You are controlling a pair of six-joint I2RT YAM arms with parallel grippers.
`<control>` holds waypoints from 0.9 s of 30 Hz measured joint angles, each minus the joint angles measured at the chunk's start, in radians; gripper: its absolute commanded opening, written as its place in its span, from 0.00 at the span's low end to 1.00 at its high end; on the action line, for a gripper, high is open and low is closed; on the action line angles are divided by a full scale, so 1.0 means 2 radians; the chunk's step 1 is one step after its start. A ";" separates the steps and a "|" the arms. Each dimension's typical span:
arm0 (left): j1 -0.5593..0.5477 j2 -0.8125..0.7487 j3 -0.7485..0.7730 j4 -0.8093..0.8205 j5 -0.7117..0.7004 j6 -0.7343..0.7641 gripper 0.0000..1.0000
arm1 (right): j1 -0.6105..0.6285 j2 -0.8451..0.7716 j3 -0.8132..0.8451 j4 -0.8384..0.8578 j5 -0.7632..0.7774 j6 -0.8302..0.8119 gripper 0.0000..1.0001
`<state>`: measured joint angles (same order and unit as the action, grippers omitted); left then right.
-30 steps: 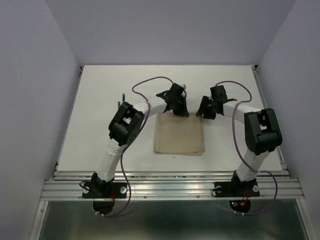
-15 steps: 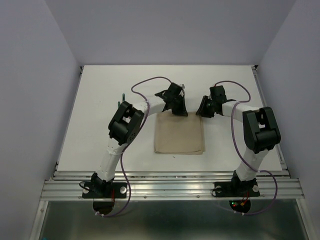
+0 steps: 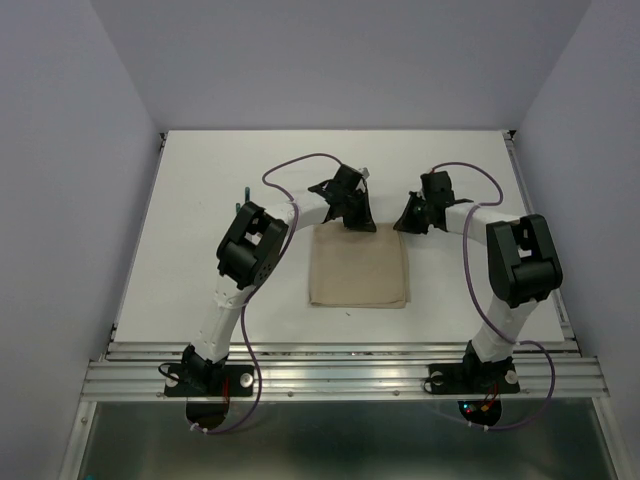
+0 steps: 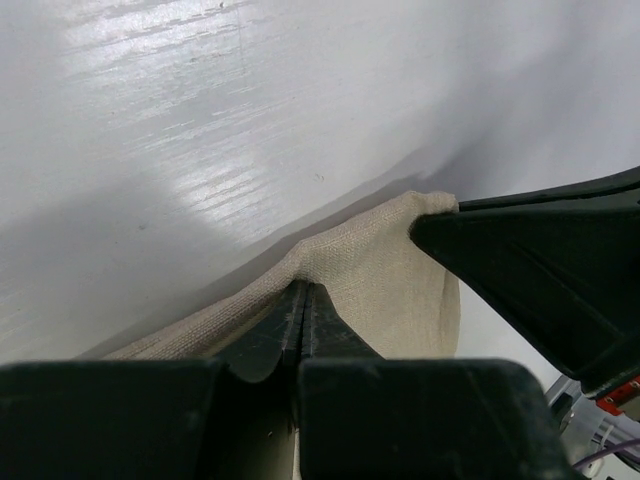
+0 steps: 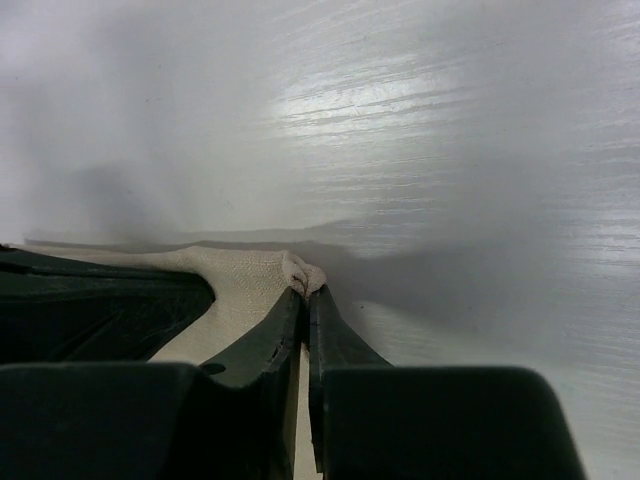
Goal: Fold the napkin into a case and place the utensils inside
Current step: Pick up the lower triangle-folded napkin from the center of the board.
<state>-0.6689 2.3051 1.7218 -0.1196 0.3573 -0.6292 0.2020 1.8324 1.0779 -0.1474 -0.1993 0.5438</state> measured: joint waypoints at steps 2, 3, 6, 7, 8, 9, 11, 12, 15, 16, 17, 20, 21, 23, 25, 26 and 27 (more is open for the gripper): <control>0.002 0.000 -0.001 0.002 0.001 0.000 0.00 | 0.000 -0.007 -0.002 0.000 -0.004 0.003 0.01; 0.002 0.000 -0.001 0.003 0.002 0.000 0.00 | 0.000 -0.011 -0.004 0.000 -0.007 0.005 0.01; 0.002 0.000 -0.003 0.008 0.004 0.000 0.00 | 0.000 -0.020 -0.005 0.000 -0.014 0.010 0.01; 0.002 0.001 -0.004 0.010 0.005 0.000 0.00 | 0.000 -0.022 -0.005 0.000 -0.016 0.012 0.01; 0.002 0.001 -0.005 0.011 0.005 0.000 0.00 | 0.001 -0.023 -0.005 0.000 -0.018 0.013 0.01; 0.002 0.001 -0.006 0.014 0.005 0.000 0.00 | 0.002 -0.025 -0.005 0.000 -0.019 0.015 0.01; 0.003 0.001 -0.006 0.015 0.006 0.000 0.00 | 0.005 -0.025 -0.005 0.000 -0.021 0.019 0.01; 0.004 0.001 -0.007 0.017 0.007 0.000 0.00 | 0.009 -0.025 -0.005 0.000 -0.022 0.021 0.01; 0.005 0.001 -0.012 0.023 0.009 -0.001 0.00 | 0.019 -0.025 -0.004 0.000 -0.023 0.027 0.01; 0.005 0.001 -0.013 0.027 0.011 -0.002 0.00 | 0.022 -0.025 -0.004 0.000 -0.023 0.028 0.01; 0.005 0.001 -0.014 0.029 0.013 -0.003 0.00 | 0.027 -0.026 -0.003 -0.001 -0.023 0.030 0.01; 0.005 0.001 -0.017 0.034 0.016 -0.004 0.00 | 0.040 -0.025 0.001 -0.001 -0.022 0.036 0.01; 0.005 0.001 -0.017 0.036 0.016 -0.004 0.00 | 0.044 -0.025 0.003 -0.002 -0.022 0.038 0.01; 0.005 0.001 -0.019 0.039 0.016 -0.004 0.00 | 0.051 -0.025 0.010 -0.002 -0.022 0.041 0.01; 0.005 0.001 -0.019 0.041 0.016 -0.004 0.00 | 0.059 -0.024 0.019 -0.002 -0.021 0.045 0.01; 0.005 0.001 -0.020 0.042 0.016 -0.004 0.00 | 0.063 -0.023 0.023 -0.002 -0.021 0.047 0.01; 0.005 0.001 -0.020 0.043 0.016 -0.004 0.00 | 0.067 -0.020 0.028 -0.002 -0.019 0.049 0.01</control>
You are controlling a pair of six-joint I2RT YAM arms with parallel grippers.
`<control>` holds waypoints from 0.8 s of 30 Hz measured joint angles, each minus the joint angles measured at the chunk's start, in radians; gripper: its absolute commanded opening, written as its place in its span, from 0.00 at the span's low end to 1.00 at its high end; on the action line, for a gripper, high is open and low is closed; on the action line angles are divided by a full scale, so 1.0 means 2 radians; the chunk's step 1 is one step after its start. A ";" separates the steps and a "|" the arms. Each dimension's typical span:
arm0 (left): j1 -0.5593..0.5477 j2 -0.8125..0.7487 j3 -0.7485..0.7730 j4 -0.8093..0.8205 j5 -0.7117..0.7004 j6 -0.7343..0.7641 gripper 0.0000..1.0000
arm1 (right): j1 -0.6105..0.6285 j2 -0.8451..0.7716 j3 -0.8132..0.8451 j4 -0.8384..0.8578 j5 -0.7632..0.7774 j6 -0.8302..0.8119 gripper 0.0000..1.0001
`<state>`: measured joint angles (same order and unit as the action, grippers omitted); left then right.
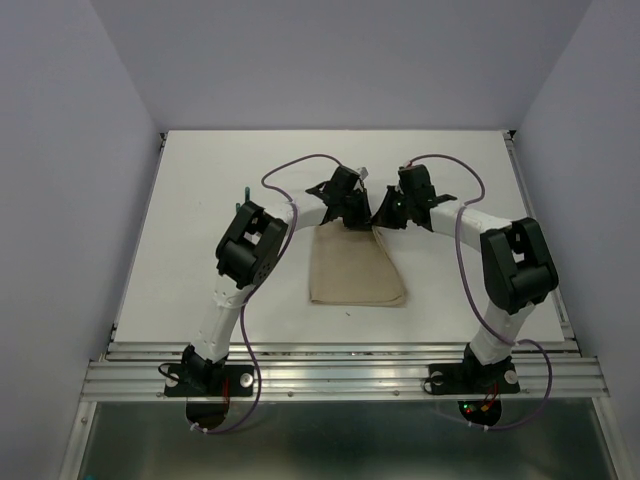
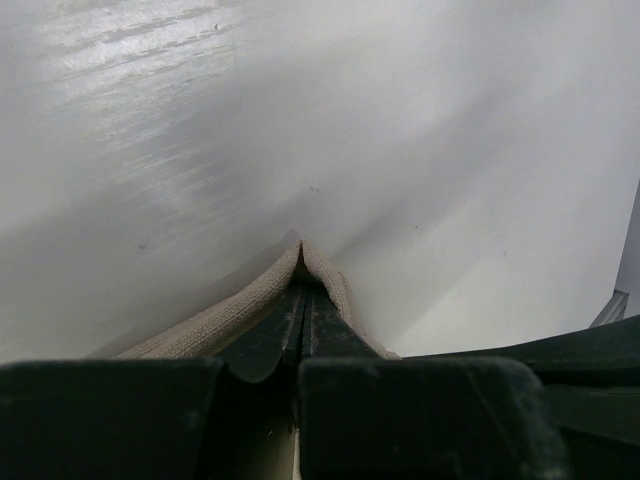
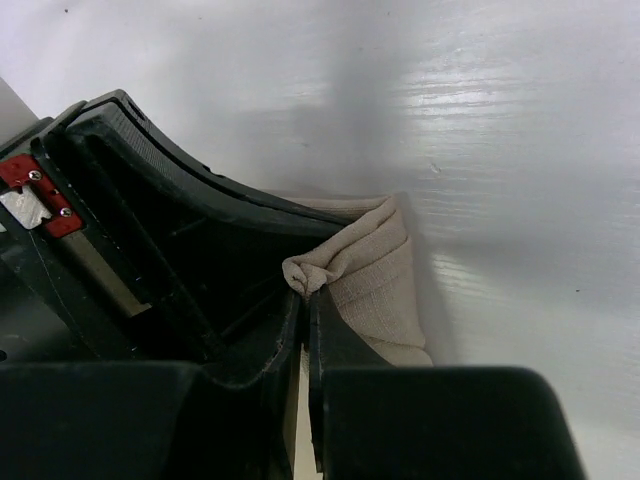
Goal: Fold the napkin into a case and place the utensils inside
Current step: Pick up the lower triangle-folded napkin from the center of the board, then fold the lower triangle-folded napkin at the center of the board.
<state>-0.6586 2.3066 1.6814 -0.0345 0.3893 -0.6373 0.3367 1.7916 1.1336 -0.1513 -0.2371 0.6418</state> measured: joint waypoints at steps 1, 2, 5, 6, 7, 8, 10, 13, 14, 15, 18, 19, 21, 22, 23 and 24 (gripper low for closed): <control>0.000 0.000 0.000 0.000 0.000 0.000 0.00 | 0.005 0.003 0.004 0.000 0.004 0.001 0.01; 0.000 0.000 0.000 0.000 0.000 0.000 0.00 | 0.007 0.004 0.006 -0.001 0.008 0.002 0.01; 0.003 0.000 -0.003 0.006 0.001 -0.001 0.00 | 0.010 0.008 0.012 -0.002 0.014 0.009 0.01; 0.004 0.000 -0.004 0.008 0.001 -0.001 0.00 | 0.012 0.010 0.014 -0.002 0.019 0.013 0.01; 0.005 0.000 -0.006 0.010 0.002 -0.002 0.00 | 0.013 0.012 0.016 -0.003 0.020 0.014 0.01; 0.006 -0.001 -0.007 0.013 0.002 -0.002 0.00 | 0.014 0.014 0.018 -0.003 0.023 0.018 0.01; 0.007 -0.002 -0.011 0.018 0.001 -0.004 0.00 | 0.015 0.018 0.022 -0.002 0.028 0.024 0.01; 0.009 -0.004 -0.016 0.024 0.000 -0.004 0.00 | 0.016 0.028 0.027 -0.002 0.032 0.035 0.01; 0.010 -0.005 -0.017 0.025 -0.001 -0.004 0.00 | 0.016 0.030 0.028 -0.002 0.033 0.037 0.01; 0.010 -0.006 -0.019 0.026 -0.003 -0.005 0.00 | 0.016 0.033 0.030 -0.001 0.035 0.040 0.01; 0.012 -0.009 -0.023 0.029 -0.006 -0.006 0.00 | 0.016 0.040 0.033 0.000 0.043 0.048 0.01; 0.012 -0.010 -0.026 0.031 -0.008 -0.006 0.00 | 0.016 0.042 0.034 0.000 0.045 0.050 0.01; 0.013 -0.015 -0.034 0.033 -0.012 -0.007 0.00 | 0.016 0.051 0.034 0.001 0.055 0.054 0.01; 0.013 -0.020 -0.039 0.033 -0.015 -0.007 0.00 | 0.016 0.053 0.034 0.001 0.058 0.056 0.01; 0.014 -0.025 -0.044 0.032 -0.019 -0.007 0.00 | 0.016 0.061 0.035 0.000 0.064 0.057 0.01; 0.014 -0.029 -0.050 0.031 -0.021 -0.006 0.00 | 0.016 0.065 0.035 0.000 0.066 0.058 0.01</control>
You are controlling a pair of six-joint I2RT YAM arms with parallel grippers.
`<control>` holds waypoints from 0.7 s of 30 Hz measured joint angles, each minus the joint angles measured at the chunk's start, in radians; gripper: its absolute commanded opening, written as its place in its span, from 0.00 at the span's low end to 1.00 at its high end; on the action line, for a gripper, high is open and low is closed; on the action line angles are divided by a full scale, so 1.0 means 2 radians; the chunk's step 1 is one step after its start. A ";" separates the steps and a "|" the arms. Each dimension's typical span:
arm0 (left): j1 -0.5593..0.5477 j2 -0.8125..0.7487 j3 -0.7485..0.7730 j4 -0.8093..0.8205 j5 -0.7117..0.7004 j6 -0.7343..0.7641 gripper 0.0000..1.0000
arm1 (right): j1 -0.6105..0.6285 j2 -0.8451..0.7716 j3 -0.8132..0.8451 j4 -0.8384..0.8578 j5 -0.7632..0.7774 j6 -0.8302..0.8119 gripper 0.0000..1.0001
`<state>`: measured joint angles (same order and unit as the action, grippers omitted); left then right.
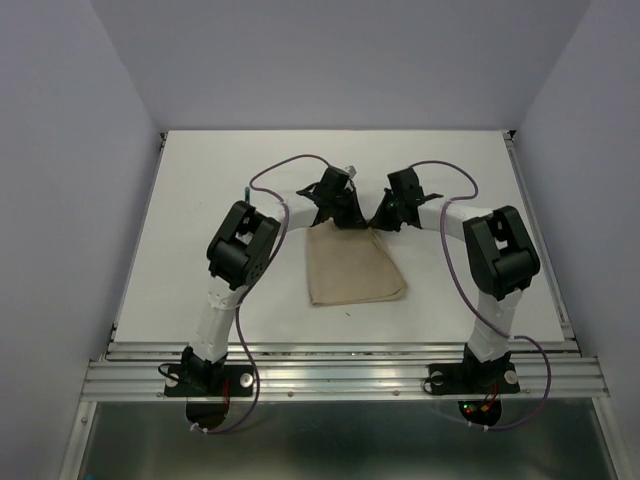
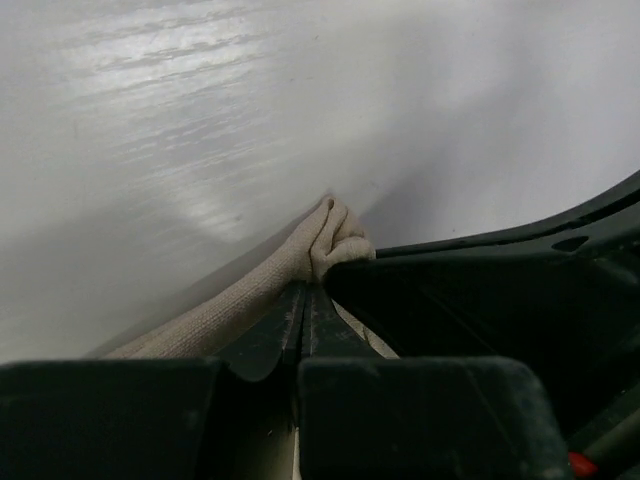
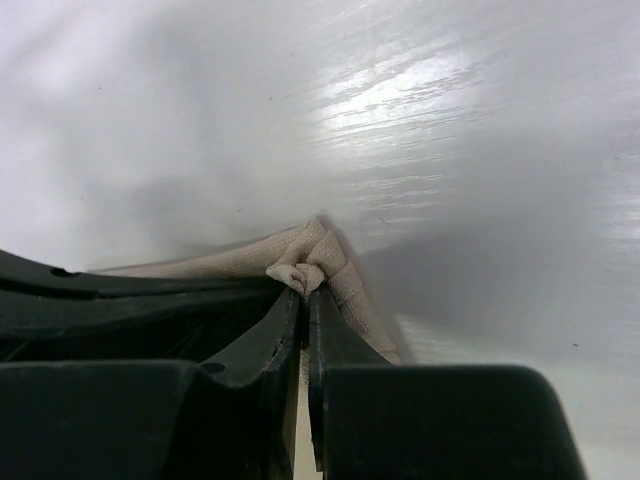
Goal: Fold the napkin into a case and place the utensils inside
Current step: Fold the lower triangle-folded napkin at the center of the board.
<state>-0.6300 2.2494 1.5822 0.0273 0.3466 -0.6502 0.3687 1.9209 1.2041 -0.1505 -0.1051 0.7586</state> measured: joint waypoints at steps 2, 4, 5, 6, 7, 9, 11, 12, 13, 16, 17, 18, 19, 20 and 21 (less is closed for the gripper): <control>0.001 -0.009 -0.009 -0.004 -0.004 0.001 0.00 | 0.000 0.011 0.007 -0.001 0.004 0.004 0.01; 0.002 -0.017 -0.018 -0.010 -0.005 0.002 0.00 | 0.002 0.014 0.010 0.000 0.007 0.005 0.01; 0.002 -0.024 -0.028 -0.013 -0.007 0.003 0.00 | 0.006 0.017 0.012 0.000 0.009 0.006 0.01; 0.002 -0.029 -0.034 -0.015 -0.007 0.003 0.00 | 0.007 0.019 0.014 0.001 0.009 0.006 0.01; 0.002 -0.034 -0.039 -0.019 -0.008 0.003 0.00 | 0.009 0.019 0.015 0.001 0.010 0.007 0.01; 0.004 -0.047 -0.054 -0.026 -0.010 0.005 0.00 | 0.012 0.022 0.017 0.001 0.010 0.007 0.01; 0.007 -0.059 -0.069 -0.031 -0.012 0.007 0.00 | 0.013 0.023 0.019 0.001 0.010 0.007 0.01; 0.009 -0.064 -0.076 -0.032 -0.013 0.008 0.00 | 0.013 0.023 0.019 0.001 0.010 0.006 0.01; 0.011 -0.066 -0.080 -0.033 -0.013 0.008 0.00 | 0.013 0.023 0.019 0.001 0.010 0.007 0.01; 0.021 -0.069 -0.089 -0.030 -0.009 0.007 0.00 | 0.013 0.023 0.019 0.001 0.010 0.006 0.01; 0.025 -0.069 -0.090 -0.027 -0.006 0.007 0.00 | 0.013 0.023 0.019 0.001 0.010 0.007 0.01; 0.028 -0.069 -0.092 -0.024 -0.004 0.007 0.00 | 0.013 0.023 0.019 0.001 0.010 0.007 0.01; 0.030 -0.069 -0.092 -0.022 -0.003 0.007 0.00 | 0.013 0.023 0.019 0.001 0.010 0.006 0.01; 0.031 -0.069 -0.093 -0.021 -0.003 0.007 0.00 | 0.013 0.023 0.019 0.001 0.010 0.006 0.01; 0.032 -0.069 -0.093 -0.019 -0.003 0.007 0.00 | 0.013 0.023 0.019 0.001 0.010 0.006 0.01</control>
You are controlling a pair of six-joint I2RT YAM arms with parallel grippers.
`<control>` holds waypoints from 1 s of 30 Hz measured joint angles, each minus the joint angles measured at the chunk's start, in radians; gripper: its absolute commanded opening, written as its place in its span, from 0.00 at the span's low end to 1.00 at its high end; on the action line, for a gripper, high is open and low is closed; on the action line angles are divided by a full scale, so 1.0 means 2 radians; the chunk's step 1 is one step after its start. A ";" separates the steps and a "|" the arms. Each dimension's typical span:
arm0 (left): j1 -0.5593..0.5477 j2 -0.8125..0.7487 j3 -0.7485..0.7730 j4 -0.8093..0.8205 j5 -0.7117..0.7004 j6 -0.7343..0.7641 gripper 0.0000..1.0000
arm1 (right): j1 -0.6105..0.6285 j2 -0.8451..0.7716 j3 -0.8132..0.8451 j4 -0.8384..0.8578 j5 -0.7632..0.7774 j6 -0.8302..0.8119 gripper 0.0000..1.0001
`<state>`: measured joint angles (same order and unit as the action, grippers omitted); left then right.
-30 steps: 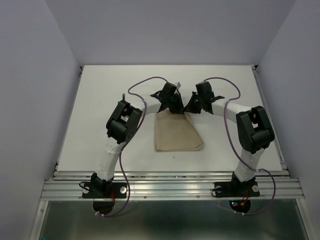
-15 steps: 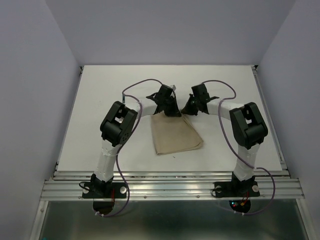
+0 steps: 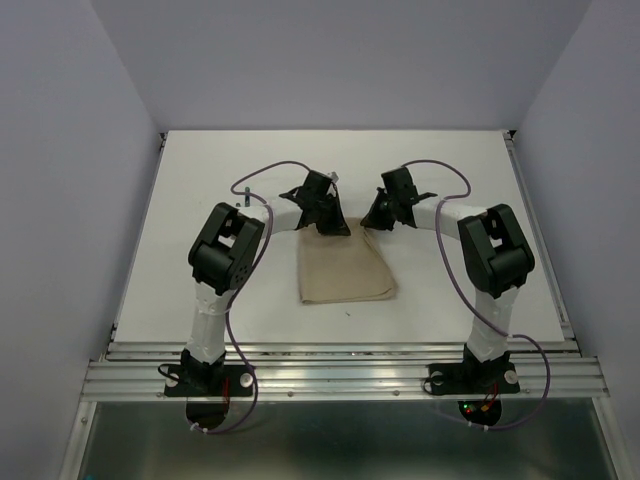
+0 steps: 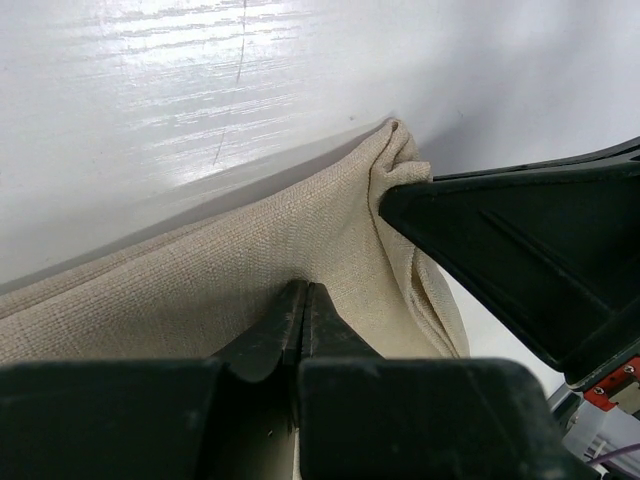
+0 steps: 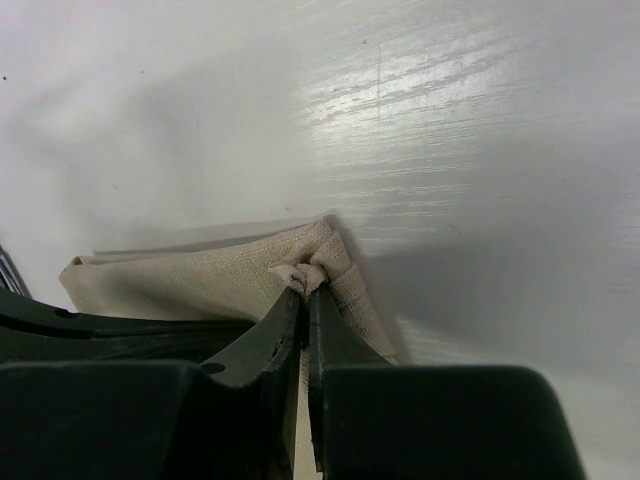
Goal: Fold the napkin into a case and place the utensils inside
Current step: Fold the lower triangle-folded napkin at the center of the board.
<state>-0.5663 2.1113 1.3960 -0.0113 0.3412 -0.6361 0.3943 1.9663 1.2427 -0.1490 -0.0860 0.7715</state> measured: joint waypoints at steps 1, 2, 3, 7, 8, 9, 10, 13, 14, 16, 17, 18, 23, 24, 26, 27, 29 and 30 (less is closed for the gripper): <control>0.000 0.000 0.000 0.001 0.001 0.000 0.00 | 0.000 0.000 0.000 0.000 0.000 0.000 0.01; 0.000 0.000 -0.001 0.002 0.002 0.000 0.00 | 0.000 0.000 0.000 0.000 0.000 0.000 0.01; 0.001 0.000 -0.002 0.004 0.002 0.000 0.00 | 0.001 -0.001 0.000 0.000 0.000 0.000 0.01; 0.002 0.000 -0.008 0.014 0.009 0.000 0.00 | 0.003 -0.002 0.001 -0.003 0.002 0.000 0.01; 0.003 0.000 -0.010 0.019 0.012 0.000 0.00 | 0.004 -0.002 0.002 -0.005 0.002 0.000 0.01; 0.003 0.000 -0.012 0.021 0.014 0.000 0.00 | 0.006 -0.002 0.004 -0.008 0.003 0.000 0.01; 0.003 0.000 -0.014 0.024 0.015 -0.001 0.00 | 0.009 -0.002 0.007 -0.012 0.004 0.000 0.01; 0.003 0.000 -0.015 0.027 0.019 -0.001 0.00 | 0.016 -0.002 0.014 -0.021 0.005 0.000 0.01; 0.003 0.000 -0.016 0.028 0.019 -0.001 0.00 | 0.018 -0.002 0.018 -0.024 0.006 0.000 0.01; 0.003 0.000 -0.017 0.030 0.020 -0.001 0.00 | 0.023 -0.002 0.024 -0.028 0.006 0.000 0.01; 0.003 0.000 -0.017 0.031 0.021 -0.001 0.00 | 0.026 -0.002 0.028 -0.031 0.006 0.000 0.01; 0.003 0.000 -0.017 0.032 0.021 -0.001 0.00 | 0.028 -0.002 0.031 -0.032 0.006 0.000 0.01; 0.003 0.000 -0.018 0.034 0.021 0.000 0.00 | 0.035 -0.001 0.048 -0.040 0.012 0.001 0.01; 0.003 0.000 -0.019 0.035 0.021 0.000 0.00 | 0.036 0.000 0.051 -0.041 0.014 0.002 0.01; 0.003 0.000 -0.020 0.038 0.022 0.000 0.00 | 0.038 0.001 0.053 -0.042 0.018 0.002 0.01; 0.003 0.000 -0.020 0.038 0.022 0.000 0.00 | 0.039 0.002 0.054 -0.043 0.021 0.003 0.01; 0.003 0.000 -0.020 0.038 0.022 0.000 0.00 | 0.040 0.008 0.059 -0.045 0.025 0.005 0.01; 0.003 0.000 -0.021 0.039 0.023 0.000 0.00 | 0.040 0.012 0.062 -0.045 0.026 0.006 0.01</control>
<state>-0.5594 2.1120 1.3548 0.0666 0.3862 -0.6369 0.4747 1.9900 1.3666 -0.2394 -0.0334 0.7830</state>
